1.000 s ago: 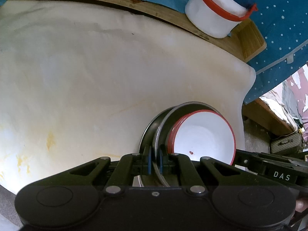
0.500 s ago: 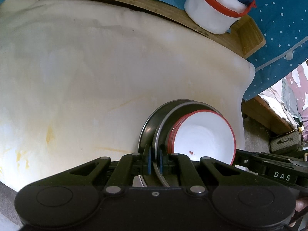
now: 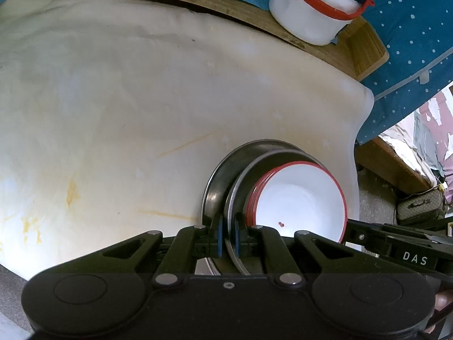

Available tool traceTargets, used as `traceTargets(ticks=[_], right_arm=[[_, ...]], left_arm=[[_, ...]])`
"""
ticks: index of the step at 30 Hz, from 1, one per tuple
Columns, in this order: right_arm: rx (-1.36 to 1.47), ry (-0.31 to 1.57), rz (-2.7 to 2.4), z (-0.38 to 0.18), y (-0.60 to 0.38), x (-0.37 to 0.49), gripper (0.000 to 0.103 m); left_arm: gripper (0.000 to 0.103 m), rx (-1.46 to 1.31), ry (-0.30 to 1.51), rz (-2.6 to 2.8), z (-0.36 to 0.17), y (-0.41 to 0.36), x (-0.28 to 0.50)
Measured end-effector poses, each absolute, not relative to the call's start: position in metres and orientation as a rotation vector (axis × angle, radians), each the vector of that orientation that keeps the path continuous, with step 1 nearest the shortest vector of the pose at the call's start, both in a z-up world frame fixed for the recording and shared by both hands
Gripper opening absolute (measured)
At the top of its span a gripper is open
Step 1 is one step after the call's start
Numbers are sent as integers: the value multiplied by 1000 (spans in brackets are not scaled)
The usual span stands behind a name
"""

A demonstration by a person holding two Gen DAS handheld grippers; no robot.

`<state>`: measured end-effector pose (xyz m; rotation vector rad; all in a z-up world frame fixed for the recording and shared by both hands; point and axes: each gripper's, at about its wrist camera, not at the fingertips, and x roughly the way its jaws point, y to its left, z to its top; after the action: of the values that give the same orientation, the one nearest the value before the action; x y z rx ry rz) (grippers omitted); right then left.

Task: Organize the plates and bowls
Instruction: 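Lift the steel bowl with nested white bowls and carry it over the steel plates, then lower the nested bowls onto the stacked steel plates with both grippers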

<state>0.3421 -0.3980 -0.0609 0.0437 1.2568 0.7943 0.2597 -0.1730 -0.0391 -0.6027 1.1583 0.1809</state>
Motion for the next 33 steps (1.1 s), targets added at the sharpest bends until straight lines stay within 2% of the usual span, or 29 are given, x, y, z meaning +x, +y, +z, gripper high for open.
traceTargets(ticks=[33], right_arm=[[1,1219,830,-60,-400,339,16]], left_arm=[[7,-556,1138,199,-36,-182,255]])
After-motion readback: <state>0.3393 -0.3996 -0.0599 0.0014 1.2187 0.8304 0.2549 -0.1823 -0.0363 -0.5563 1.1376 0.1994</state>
